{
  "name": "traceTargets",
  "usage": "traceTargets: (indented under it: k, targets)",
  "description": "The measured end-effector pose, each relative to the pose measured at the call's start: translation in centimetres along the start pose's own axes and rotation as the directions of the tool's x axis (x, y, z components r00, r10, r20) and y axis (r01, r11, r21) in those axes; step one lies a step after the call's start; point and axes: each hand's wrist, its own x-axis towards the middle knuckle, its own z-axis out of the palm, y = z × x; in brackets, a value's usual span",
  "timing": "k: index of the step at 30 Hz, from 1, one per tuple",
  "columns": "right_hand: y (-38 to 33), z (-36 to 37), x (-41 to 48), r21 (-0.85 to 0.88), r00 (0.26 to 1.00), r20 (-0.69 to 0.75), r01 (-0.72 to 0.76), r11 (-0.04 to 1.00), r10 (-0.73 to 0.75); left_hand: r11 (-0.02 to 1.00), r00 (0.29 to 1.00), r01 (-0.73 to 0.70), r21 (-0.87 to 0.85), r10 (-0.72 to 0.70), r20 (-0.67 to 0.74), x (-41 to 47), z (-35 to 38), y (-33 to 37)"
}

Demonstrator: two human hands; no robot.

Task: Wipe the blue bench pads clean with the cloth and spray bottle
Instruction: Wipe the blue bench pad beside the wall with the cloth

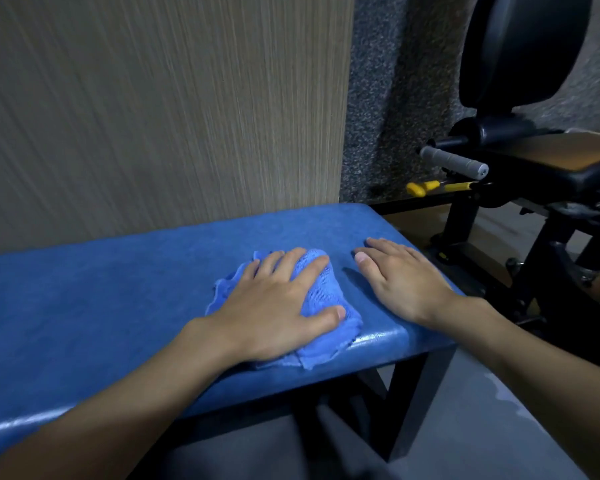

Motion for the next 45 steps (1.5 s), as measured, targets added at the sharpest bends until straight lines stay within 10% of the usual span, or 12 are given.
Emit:
traceTargets:
  k: [23,45]
  targets:
    - [-1.4,0.7,3.1,-0.134,0.987,0.162,0.03,0.99,-0.008,0.946,0.944,0.304,-0.116,-0.315,-0.097,16.7,0.6,-7.3]
    - [-1.5,-0.7,3.1,-0.04,0.991,0.129,-0.022,0.999,0.027,0.99,0.979,0.136,-0.025,-0.138,-0.147,-2.5,0.9,2.2]
